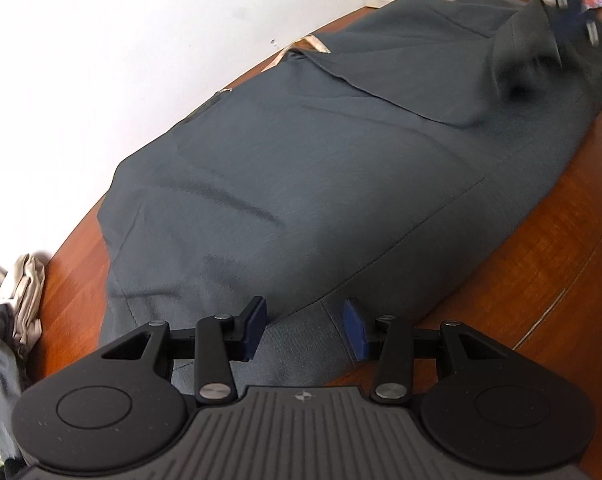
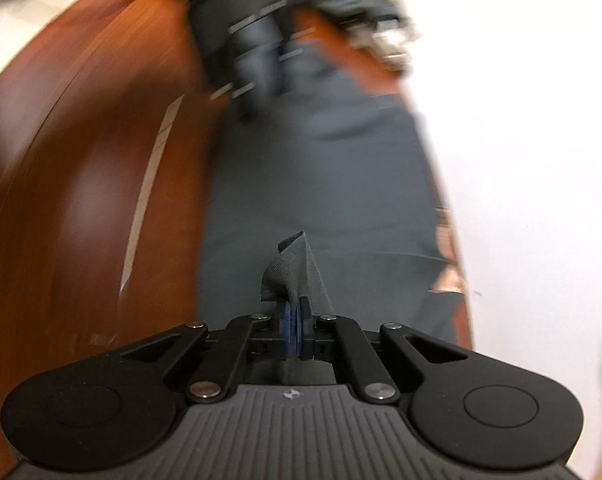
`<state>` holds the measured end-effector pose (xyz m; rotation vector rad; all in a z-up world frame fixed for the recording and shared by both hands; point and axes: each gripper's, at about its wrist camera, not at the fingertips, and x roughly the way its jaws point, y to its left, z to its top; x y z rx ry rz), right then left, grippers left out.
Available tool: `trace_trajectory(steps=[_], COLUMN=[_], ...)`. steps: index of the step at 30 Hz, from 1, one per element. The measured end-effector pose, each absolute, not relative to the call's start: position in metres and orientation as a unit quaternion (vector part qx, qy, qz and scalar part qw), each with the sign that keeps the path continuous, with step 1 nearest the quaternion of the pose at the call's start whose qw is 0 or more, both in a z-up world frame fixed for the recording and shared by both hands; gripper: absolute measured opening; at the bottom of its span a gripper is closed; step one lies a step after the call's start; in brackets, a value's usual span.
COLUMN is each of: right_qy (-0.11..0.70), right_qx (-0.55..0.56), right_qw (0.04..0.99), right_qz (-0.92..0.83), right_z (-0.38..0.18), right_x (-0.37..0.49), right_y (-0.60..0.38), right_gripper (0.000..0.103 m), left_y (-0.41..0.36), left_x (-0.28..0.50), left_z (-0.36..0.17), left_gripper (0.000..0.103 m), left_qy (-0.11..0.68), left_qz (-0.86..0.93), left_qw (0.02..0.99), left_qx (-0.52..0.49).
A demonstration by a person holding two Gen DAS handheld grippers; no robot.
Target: Fold clothes
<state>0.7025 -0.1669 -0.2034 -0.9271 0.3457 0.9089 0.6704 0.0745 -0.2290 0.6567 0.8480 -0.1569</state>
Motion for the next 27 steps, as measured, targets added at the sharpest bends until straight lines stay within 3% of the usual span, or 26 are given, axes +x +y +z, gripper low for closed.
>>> trace_trajectory(steps=[4,9,19,22,24,27], right_qy=[0.159,0.235,0.365,0.373,0.367,0.349], right_qx=[-0.346,-0.207,-0.068,-0.057,-0.051,-0.055], right_qw=[0.852,0.917,0.914,0.914,0.919,0.928], right_qz=[0.358,0.247,0.162,0.151,0.137,0.12], right_z=[-0.169,-0.15,-0.206,-0.215,-0.217,-0.211], right_x=[0.728,0.8,0.886,0.88,0.88,0.877], right_y=[-0.197,-0.251,-0.312,-0.316,-0.319,-0.322], right_gripper=[0.002,0.002,0.003,0.012,0.026,0.035], left_y=[0.072,0.065,0.044,0.039,0.037,0.033], left_x=[0.669,0.668,0.683,0.689,0.692,0.7], left_z=[-0.227,-0.222,-0.214,-0.212,-0.211,-0.205], left_gripper=[0.043,0.043,0.043,0.043,0.043,0.043], left_qy=[0.406,0.408,0.404,0.404,0.403,0.397], left_qz=[-0.059,-0.038,-0.024,-0.018,-0.017,-0.02], left_qw=[0.857,0.856,0.854,0.854,0.854,0.858], left_qx=[0.312,0.314,0.327,0.329,0.328,0.326])
